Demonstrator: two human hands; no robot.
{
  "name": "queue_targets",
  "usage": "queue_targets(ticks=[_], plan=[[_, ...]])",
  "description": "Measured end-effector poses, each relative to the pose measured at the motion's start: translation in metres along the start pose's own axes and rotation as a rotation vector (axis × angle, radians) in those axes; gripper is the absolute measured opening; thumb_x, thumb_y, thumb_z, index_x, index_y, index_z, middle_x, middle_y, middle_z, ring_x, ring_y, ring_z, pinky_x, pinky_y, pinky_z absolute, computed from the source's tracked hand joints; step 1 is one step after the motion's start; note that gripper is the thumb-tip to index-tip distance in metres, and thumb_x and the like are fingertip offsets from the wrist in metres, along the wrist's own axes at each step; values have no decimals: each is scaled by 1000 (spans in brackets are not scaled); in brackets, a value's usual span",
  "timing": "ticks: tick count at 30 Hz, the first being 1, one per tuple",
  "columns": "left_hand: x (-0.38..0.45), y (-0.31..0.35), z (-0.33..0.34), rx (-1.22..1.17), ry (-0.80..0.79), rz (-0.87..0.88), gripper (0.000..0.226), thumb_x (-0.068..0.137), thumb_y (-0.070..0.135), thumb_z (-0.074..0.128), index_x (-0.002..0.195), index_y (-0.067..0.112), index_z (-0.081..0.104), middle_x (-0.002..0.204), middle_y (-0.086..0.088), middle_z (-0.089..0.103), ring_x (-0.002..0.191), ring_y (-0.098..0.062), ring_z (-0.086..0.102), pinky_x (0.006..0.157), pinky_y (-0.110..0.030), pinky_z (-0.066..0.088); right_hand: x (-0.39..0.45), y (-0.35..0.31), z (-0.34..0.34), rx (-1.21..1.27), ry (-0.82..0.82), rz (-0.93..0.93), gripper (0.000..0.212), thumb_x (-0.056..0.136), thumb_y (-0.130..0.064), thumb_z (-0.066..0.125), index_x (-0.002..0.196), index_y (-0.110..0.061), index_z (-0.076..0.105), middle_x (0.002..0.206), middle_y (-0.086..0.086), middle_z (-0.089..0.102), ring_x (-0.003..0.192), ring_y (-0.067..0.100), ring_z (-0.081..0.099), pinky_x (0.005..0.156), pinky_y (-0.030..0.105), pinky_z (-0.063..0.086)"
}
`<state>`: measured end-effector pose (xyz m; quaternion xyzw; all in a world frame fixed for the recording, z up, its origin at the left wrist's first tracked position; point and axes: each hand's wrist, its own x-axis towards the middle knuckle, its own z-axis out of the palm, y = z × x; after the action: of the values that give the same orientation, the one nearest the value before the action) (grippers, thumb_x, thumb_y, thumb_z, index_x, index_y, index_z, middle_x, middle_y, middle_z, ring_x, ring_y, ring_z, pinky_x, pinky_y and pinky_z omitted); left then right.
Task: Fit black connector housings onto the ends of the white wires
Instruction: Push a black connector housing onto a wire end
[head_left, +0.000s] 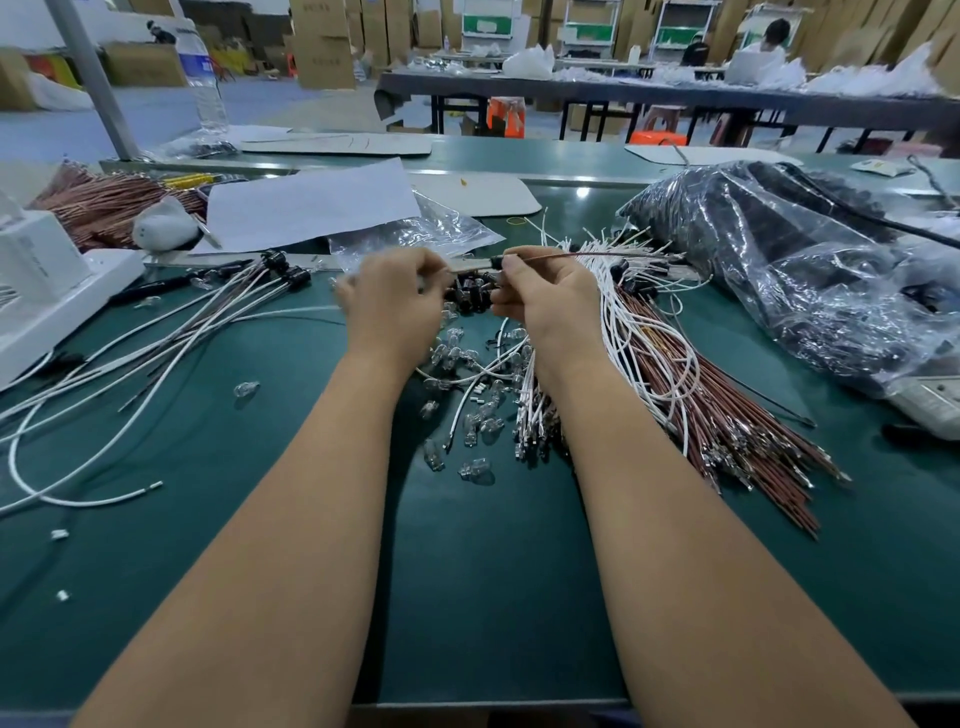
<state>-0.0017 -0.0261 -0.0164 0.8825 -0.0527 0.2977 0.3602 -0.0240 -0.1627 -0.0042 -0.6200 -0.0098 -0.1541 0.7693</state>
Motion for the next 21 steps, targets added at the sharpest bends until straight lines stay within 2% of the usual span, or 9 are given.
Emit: queue_targets(ticks=[2, 5, 6, 8, 10, 12, 14, 17, 21], plan=[[4, -11, -8, 238, 158, -126, 11, 93, 27, 58, 96, 25, 67, 104, 5, 65, 108, -21, 47, 91, -40, 23, 1, -1, -3, 73, 42, 5, 5, 94, -6, 59, 91, -9, 60, 74, 6, 63, 57, 11, 60, 57, 24, 55], [5, -20, -14, 336, 207, -247, 21, 87, 15, 54, 102, 25, 63, 109, 3, 61, 113, -25, 40, 94, -46, 24, 1, -1, -4, 99, 28, 13, 4, 95, -7, 59, 92, -8, 60, 75, 8, 65, 58, 13, 62, 58, 25, 56], [4, -18, -13, 319, 215, -223, 30, 83, 9, 53, 107, 24, 61, 108, 4, 59, 114, -24, 40, 94, -45, 23, 1, -1, -4, 91, 14, 14, 3, 94, -6, 59, 92, -7, 61, 75, 8, 65, 58, 14, 62, 58, 25, 55], [2, -11, -11, 197, 207, -53, 43, 75, 3, 53, 114, 19, 57, 105, 7, 55, 113, -23, 41, 92, -39, 23, 0, 0, -2, 78, -12, 14, 2, 94, -5, 59, 93, -5, 61, 75, 9, 65, 58, 14, 63, 57, 25, 55], [0, 0, -8, 39, 103, 183, 45, 74, 1, 55, 117, 13, 58, 105, 3, 62, 109, -24, 49, 88, -31, 30, -1, 0, 0, 76, -37, 13, 3, 93, -3, 59, 93, -5, 62, 74, 9, 66, 58, 14, 64, 58, 25, 55], [-5, 12, -4, -69, -34, 298, 39, 78, 1, 58, 116, 10, 62, 100, -2, 68, 99, -23, 58, 84, -30, 43, -2, 0, 1, 91, -61, 7, 6, 93, 1, 58, 92, -3, 62, 73, 9, 67, 59, 15, 65, 58, 25, 56], [-7, 17, 0, -150, -82, 294, 33, 81, 2, 59, 113, 8, 65, 93, -6, 70, 88, -22, 63, 82, -31, 50, -3, 0, 3, 106, -72, 4, 7, 92, 3, 57, 92, -1, 62, 73, 11, 67, 60, 16, 66, 57, 26, 56], [-6, 15, -1, -226, -89, 225, 25, 86, 2, 59, 109, 7, 68, 85, -3, 71, 80, -16, 66, 79, -25, 52, -3, -1, 3, 68, -60, -2, 6, 92, 1, 59, 91, -4, 63, 72, 9, 66, 56, 11, 63, 55, 22, 53], [-3, 5, -2, -202, -75, 152, 13, 86, 5, 61, 95, 7, 70, 82, -5, 70, 70, -10, 60, 68, -16, 47, -3, -2, -1, 49, -33, -8, 7, 93, -2, 60, 90, -7, 63, 74, 8, 65, 58, 11, 61, 56, 22, 53]])
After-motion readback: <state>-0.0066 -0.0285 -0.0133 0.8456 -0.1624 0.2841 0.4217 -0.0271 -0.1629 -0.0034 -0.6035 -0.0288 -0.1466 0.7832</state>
